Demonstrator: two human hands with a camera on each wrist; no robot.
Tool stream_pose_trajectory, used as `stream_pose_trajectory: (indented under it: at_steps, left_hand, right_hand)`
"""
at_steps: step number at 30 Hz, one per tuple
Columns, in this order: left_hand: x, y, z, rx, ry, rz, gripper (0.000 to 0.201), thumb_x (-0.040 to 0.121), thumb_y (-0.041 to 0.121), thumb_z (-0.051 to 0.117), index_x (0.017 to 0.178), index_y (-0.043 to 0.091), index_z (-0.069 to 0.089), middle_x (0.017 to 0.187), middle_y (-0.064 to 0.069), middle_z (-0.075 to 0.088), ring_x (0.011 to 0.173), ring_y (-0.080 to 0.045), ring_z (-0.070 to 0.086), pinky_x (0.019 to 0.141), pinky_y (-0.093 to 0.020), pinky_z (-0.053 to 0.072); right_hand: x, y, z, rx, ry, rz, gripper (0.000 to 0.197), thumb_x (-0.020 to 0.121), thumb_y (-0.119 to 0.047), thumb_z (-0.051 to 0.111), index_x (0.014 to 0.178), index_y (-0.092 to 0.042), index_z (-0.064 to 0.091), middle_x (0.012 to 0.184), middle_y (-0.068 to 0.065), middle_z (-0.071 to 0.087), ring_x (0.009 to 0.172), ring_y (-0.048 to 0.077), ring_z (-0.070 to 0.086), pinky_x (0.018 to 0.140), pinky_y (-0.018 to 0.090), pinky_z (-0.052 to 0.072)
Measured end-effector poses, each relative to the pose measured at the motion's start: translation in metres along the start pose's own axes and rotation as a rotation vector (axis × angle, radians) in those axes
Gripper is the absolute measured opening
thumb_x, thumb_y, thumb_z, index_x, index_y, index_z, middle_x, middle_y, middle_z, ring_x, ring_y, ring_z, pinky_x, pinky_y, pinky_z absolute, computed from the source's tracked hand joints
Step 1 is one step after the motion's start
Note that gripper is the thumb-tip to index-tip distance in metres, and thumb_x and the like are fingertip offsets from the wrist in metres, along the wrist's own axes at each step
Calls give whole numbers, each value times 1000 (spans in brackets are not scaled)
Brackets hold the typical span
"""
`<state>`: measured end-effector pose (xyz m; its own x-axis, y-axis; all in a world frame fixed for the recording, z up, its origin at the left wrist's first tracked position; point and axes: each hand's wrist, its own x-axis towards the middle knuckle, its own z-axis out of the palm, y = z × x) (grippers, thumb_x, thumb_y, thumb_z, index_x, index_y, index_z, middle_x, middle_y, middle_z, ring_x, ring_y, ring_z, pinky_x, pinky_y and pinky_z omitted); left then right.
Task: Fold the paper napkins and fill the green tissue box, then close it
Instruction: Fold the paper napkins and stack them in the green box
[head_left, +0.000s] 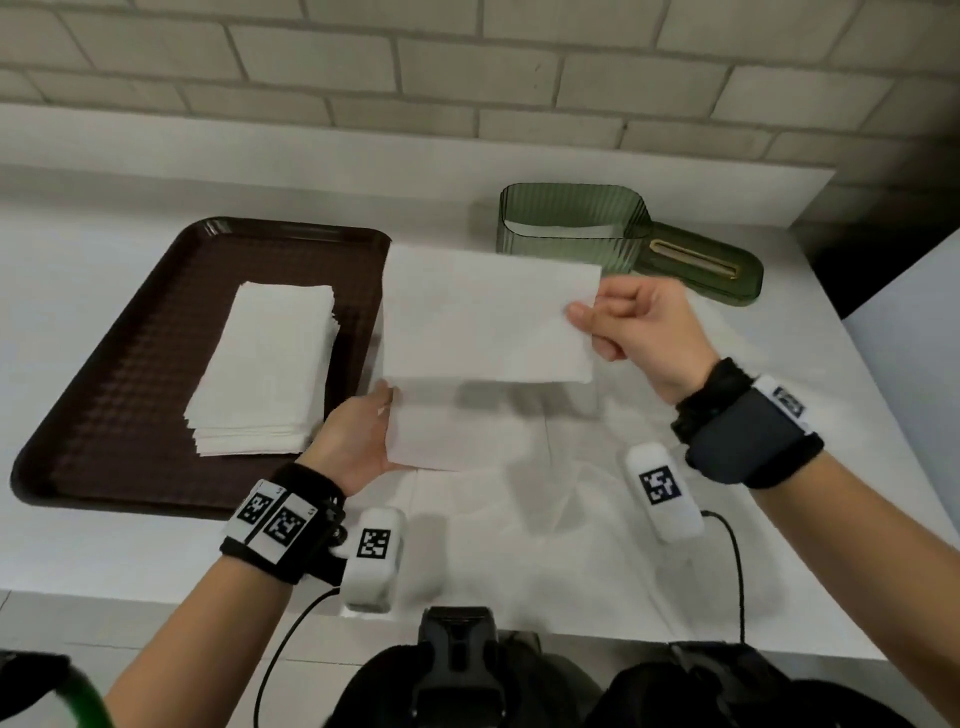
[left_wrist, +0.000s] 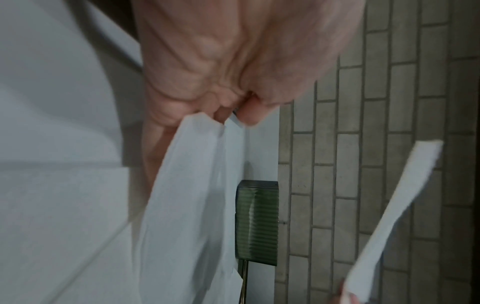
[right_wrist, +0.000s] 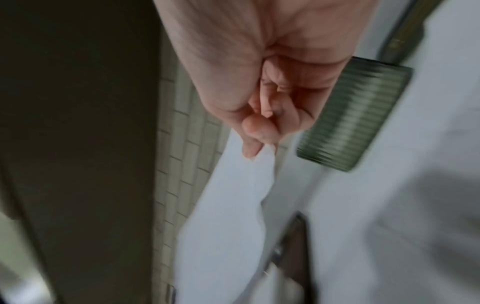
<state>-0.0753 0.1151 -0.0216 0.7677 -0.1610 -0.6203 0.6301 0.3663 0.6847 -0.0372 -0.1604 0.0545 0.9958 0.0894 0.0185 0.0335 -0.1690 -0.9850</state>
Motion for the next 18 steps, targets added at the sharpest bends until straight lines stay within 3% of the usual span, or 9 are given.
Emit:
stream_pose_trajectory:
  at_steps: [3, 5, 8, 10, 12, 15, 18]
  left_hand:
    - [0, 4, -3, -72, -1, -28, 66, 95, 65, 17, 127, 20, 54, 127, -14, 63, 116, -35, 59, 83, -51, 52]
    - [1, 3, -4, -31, 13, -33, 77, 89, 73, 15, 133, 20, 51, 131, -18, 58, 116, -35, 59, 88, -51, 49]
    - [0, 1, -5, 95, 33, 0, 77, 86, 76, 18, 130, 25, 54, 125, -6, 66, 112, -24, 63, 85, -47, 54]
    - [-2, 1, -4, 175, 27, 20, 73, 87, 74, 21, 126, 24, 57, 117, -6, 70, 104, -23, 68, 74, -40, 58]
    - [-4, 1, -2, 240, 26, 47, 55, 95, 60, 30, 119, 20, 60, 106, -6, 74, 92, -19, 71, 67, -34, 59]
    - [-4, 0, -2, 346, 36, 107, 27, 100, 21, 49, 126, 12, 53, 117, -10, 69, 93, -19, 69, 69, -33, 59]
    - [-2, -2, -4, 410, 38, 152, 39, 95, -7, 48, 130, 11, 46, 108, -10, 67, 88, -20, 67, 64, -28, 58]
  right_hand:
    - [-4, 34, 16, -1, -32, 183, 18, 83, -3, 72, 82, 1, 54, 47, 4, 41, 37, 8, 38, 42, 16, 36]
    - [-7, 54, 24, -17, -47, 278, 19, 83, -4, 73, 84, -6, 55, 40, -6, 46, 36, 7, 38, 43, 15, 35]
    - [-9, 75, 32, -96, -88, 346, 29, 84, -9, 74, 69, -12, 49, 38, -3, 49, 36, 9, 38, 46, 20, 34]
    - [-10, 84, 34, -105, -78, 392, 22, 83, -10, 75, 76, -9, 54, 39, -1, 50, 37, 10, 40, 46, 22, 36]
    - [-11, 89, 35, -109, -64, 422, 21, 82, -11, 76, 93, -4, 59, 42, 1, 52, 38, 12, 43, 45, 22, 38]
    - [-11, 90, 37, -119, -56, 434, 27, 82, -12, 76, 100, -3, 58, 43, 2, 55, 37, 12, 45, 44, 20, 39]
    - [-11, 90, 38, -137, -60, 448, 32, 81, -12, 76, 106, -2, 58, 46, 6, 58, 37, 14, 48, 42, 20, 39]
